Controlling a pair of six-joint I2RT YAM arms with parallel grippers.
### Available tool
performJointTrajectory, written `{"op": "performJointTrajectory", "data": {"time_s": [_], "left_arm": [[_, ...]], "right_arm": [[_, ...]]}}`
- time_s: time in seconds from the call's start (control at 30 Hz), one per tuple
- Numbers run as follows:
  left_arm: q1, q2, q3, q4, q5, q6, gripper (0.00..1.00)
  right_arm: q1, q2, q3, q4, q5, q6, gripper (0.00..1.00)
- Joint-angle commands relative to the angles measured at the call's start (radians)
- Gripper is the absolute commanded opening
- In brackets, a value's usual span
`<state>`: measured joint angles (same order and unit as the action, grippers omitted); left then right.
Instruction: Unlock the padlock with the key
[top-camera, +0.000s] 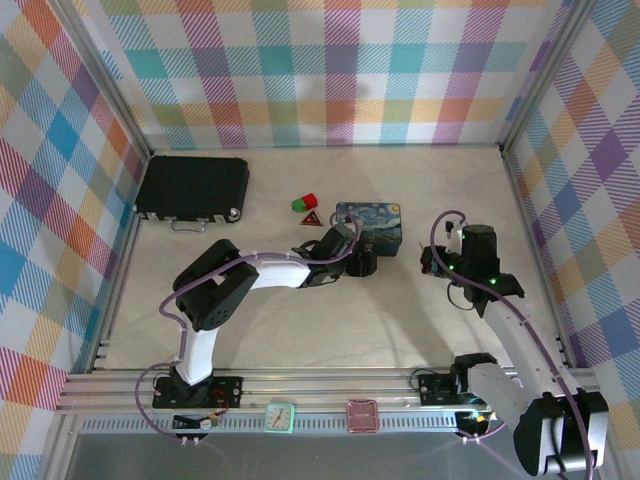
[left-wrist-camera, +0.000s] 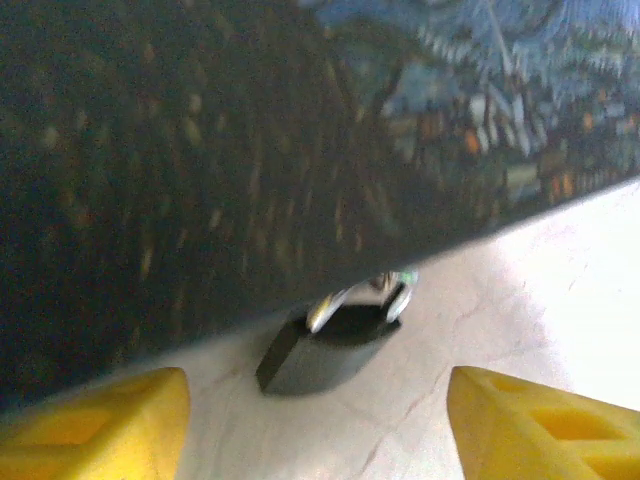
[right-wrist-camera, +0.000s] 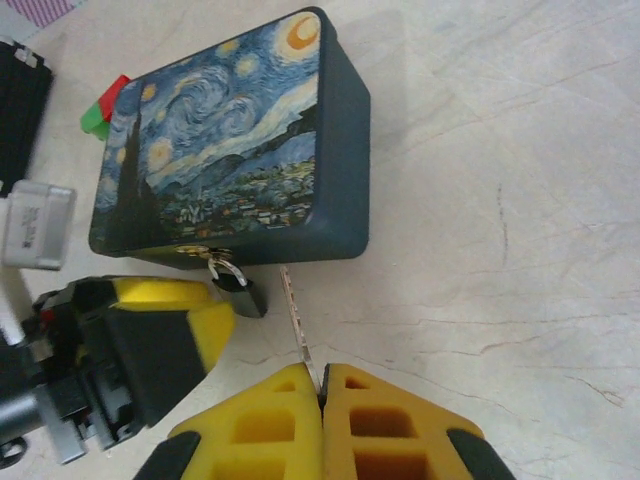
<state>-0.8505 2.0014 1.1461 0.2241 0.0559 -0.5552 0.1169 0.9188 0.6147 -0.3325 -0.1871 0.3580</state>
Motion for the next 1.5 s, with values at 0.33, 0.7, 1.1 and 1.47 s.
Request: {"op": "performJointTrajectory", "data": {"time_s": [0.33, 0.7, 1.1, 1.47], "left_arm": [[-0.016, 0.12, 0.027, 0.169, -0.057, -0.053, 0.45], [-0.017, 0.146, 0.031, 0.165, -0.077, -0.098, 0.29], [0.014, 0.108, 0.041, 0.142, -0.006, -0.205, 0.0], [0.079, 0.08, 0.041, 0.307, 0.185, -0.527, 0.0]], "right_arm": [[-0.004, 0.006, -0.018, 0.036, -0.073, 0.028, 0.0], [-0.007, -0.02, -0.048, 0.031, -0.081, 0.053, 0.0], [-0.009, -0.022, -0.066, 0.048, -0.114, 0.068, 0.0], [-0.034, 0.027, -0.251, 0.358, -0.343, 0.197, 0.0]]}}
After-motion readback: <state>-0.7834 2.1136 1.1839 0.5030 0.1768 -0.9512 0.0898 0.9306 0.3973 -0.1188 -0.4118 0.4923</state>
